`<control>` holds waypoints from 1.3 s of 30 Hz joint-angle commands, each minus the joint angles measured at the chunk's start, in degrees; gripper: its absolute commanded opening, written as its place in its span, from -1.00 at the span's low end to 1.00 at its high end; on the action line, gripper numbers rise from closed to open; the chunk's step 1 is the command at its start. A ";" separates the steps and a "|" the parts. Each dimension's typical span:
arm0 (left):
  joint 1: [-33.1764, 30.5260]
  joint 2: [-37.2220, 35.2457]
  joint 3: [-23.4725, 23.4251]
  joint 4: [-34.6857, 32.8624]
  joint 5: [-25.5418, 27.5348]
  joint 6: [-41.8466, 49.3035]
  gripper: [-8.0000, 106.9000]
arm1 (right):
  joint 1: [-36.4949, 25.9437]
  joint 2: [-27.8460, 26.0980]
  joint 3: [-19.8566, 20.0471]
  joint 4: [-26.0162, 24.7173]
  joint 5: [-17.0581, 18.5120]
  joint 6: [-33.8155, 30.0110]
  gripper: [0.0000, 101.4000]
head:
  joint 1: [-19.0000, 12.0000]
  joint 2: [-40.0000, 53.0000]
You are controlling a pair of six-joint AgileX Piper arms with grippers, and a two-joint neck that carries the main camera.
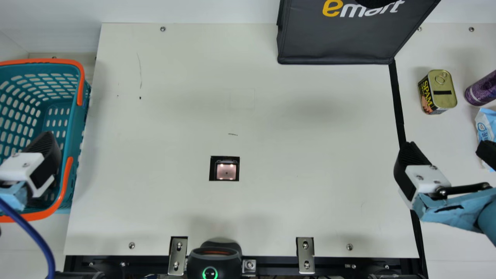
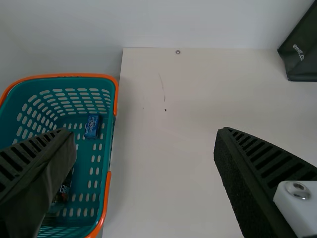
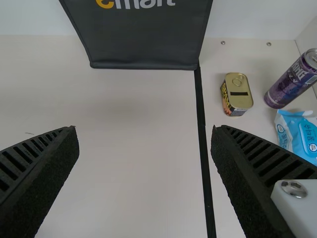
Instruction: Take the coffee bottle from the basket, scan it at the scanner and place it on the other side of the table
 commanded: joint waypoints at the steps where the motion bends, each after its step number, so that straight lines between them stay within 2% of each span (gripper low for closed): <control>1: 0.00 0.00 0.00 0.00 0.00 0.00 0.71 | 0.00 0.00 0.00 0.00 0.00 0.00 0.87 | -1.66 1.42; 15: 0.00 0.00 0.00 0.00 0.00 0.00 0.71 | 0.00 0.00 0.00 0.00 -0.05 0.00 0.87 | -1.66 20.09; 31: 0.28 0.21 0.07 0.32 -0.21 -0.36 0.71 | 0.00 0.00 0.00 0.00 -0.05 0.00 0.87 | -1.66 20.09; 39: 6.39 2.67 0.77 2.53 -1.89 -5.16 0.71 | 0.00 0.00 0.00 0.00 -0.05 0.00 0.87 | -1.66 20.09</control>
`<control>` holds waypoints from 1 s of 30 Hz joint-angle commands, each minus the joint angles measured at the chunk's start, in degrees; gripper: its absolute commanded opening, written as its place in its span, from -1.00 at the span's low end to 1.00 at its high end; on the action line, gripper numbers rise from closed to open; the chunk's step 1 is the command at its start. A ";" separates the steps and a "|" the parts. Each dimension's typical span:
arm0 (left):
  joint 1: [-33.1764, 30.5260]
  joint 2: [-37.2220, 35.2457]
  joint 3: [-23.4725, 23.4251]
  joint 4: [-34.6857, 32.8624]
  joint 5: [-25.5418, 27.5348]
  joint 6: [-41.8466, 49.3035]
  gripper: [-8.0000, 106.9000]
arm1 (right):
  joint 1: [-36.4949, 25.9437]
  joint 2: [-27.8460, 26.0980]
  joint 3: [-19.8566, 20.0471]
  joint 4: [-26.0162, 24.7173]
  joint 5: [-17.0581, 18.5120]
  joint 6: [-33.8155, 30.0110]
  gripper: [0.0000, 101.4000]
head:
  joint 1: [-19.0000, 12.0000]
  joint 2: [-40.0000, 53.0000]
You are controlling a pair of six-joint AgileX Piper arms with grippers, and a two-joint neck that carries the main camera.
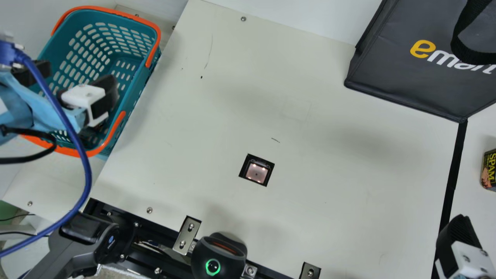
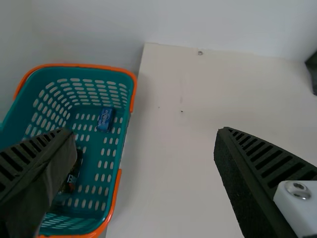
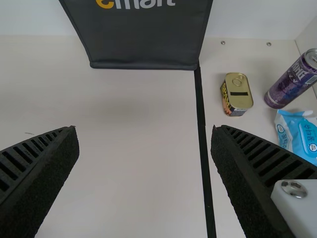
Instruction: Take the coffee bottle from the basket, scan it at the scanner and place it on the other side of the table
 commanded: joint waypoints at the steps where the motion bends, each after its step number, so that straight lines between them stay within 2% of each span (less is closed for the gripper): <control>1: 2.60 0.89 0.17 0.37 -0.42 -1.53 0.71 | 0.00 0.00 0.00 0.00 0.00 0.00 0.87 | -1.66 0.23; 6: 9.39 3.57 0.23 0.49 -1.82 -2.80 0.71 | 0.00 0.00 0.00 0.00 0.05 0.00 0.87 | -1.66 0.23; 11: 16.99 6.78 0.28 -1.19 -3.67 0.76 0.71 | 0.00 0.00 0.00 0.00 0.05 0.00 0.87 | -1.66 0.23; 20: 28.60 15.00 -0.46 -9.12 -4.92 19.33 0.71 | 0.00 0.00 0.00 0.00 0.05 0.00 0.87 | -1.66 0.23; 30: 37.60 27.74 -4.78 -16.50 -2.02 40.05 0.71 | 0.00 0.00 0.00 0.00 -0.01 0.00 0.87 | -1.66 0.23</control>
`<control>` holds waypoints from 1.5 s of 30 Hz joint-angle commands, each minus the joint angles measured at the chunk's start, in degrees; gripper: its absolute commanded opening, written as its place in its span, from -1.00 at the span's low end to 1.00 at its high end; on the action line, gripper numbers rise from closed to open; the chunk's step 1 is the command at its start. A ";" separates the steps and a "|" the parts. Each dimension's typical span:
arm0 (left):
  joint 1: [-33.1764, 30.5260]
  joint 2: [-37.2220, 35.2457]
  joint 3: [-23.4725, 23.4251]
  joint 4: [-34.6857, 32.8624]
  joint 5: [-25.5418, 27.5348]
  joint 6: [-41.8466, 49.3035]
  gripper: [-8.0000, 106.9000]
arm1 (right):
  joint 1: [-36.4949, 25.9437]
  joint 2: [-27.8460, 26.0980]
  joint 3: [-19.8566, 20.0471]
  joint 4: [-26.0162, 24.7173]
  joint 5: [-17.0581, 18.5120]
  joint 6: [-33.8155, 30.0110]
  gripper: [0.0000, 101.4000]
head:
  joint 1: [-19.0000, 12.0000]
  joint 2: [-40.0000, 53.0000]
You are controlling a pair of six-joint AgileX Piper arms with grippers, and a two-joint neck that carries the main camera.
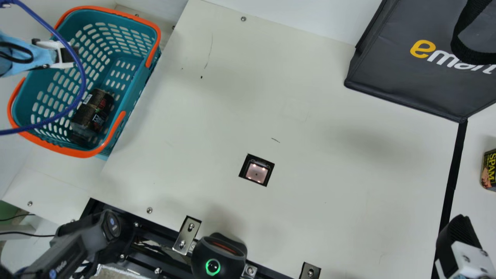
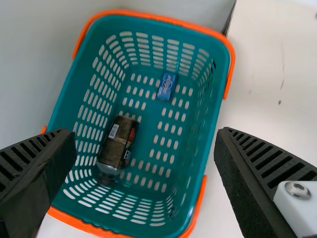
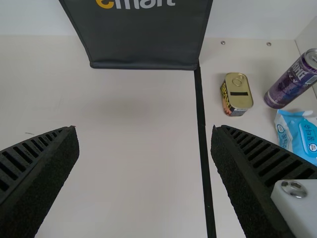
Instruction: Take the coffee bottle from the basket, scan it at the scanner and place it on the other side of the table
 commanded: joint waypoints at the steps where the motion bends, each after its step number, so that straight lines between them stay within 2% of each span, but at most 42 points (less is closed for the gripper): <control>1: 1.45 3.77 -1.10 -1.03 0.79 7.82 0.71 | 0.00 0.00 0.00 0.00 0.00 0.00 0.87 | -1.66 0.23; 8: 2.10 11.68 -4.40 -2.02 1.32 14.83 0.71 | 0.00 0.00 0.00 0.00 0.00 0.00 0.87 | -1.66 0.23; 16: -0.08 19.69 -7.03 -1.20 -0.39 17.38 0.71 | 0.00 0.00 0.00 0.00 0.00 0.00 0.87 | -1.66 0.23; 32: -5.27 33.37 -10.43 2.94 -5.59 14.23 0.71 | 0.00 0.00 0.00 0.00 0.01 0.00 0.87 | -1.66 0.23; 45: -6.81 40.07 -10.76 7.00 -9.21 10.43 0.71 | 0.00 0.00 0.00 0.00 0.01 0.00 0.87 | -1.66 0.23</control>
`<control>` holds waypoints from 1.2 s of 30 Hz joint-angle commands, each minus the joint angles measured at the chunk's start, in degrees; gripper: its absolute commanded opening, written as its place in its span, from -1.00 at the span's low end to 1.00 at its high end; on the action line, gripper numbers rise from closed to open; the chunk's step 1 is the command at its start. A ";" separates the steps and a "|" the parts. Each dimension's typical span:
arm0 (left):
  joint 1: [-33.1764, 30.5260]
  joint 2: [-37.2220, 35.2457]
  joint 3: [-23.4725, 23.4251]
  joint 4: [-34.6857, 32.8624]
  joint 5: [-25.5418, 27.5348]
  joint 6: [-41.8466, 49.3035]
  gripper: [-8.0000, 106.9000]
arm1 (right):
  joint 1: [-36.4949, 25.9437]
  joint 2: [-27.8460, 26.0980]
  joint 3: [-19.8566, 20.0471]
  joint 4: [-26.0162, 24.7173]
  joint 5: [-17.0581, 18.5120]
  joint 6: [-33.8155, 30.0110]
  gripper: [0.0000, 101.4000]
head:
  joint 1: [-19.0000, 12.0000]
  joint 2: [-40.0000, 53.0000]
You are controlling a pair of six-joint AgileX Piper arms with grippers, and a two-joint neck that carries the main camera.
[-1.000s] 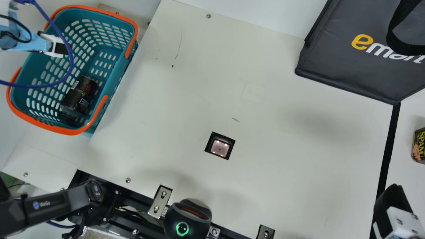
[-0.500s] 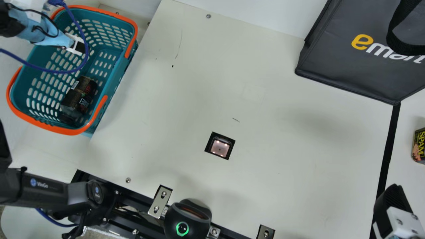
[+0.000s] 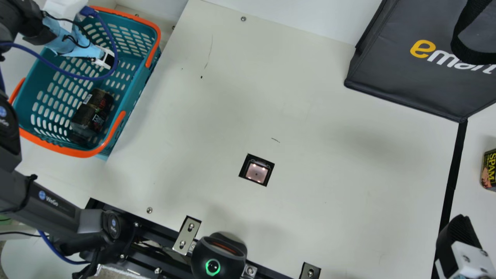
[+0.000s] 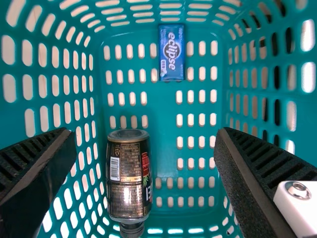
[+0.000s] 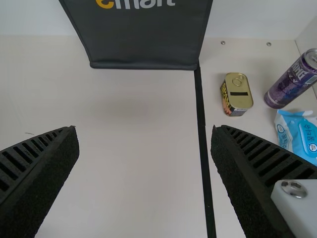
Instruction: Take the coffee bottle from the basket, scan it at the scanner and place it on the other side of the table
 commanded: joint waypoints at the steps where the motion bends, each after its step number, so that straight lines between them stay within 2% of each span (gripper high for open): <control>1: -0.06 0.61 0.17 0.55 -0.37 -0.33 0.71 | 0.00 0.00 0.00 0.00 0.00 0.00 0.87 | -1.66 0.14; 10: 0.96 2.14 3.43 2.76 -3.24 0.23 0.71 | 0.00 0.00 0.00 0.00 0.00 0.00 0.87 | -1.66 0.14; 26: 4.55 0.17 14.95 3.74 -10.61 4.41 0.71 | 0.00 0.00 0.00 0.00 -0.01 0.00 0.87 | -1.66 0.14; 36: 5.95 -1.21 22.33 5.52 -18.44 5.63 0.71 | 0.00 0.00 0.00 0.00 -0.01 0.00 0.87 | -1.66 0.14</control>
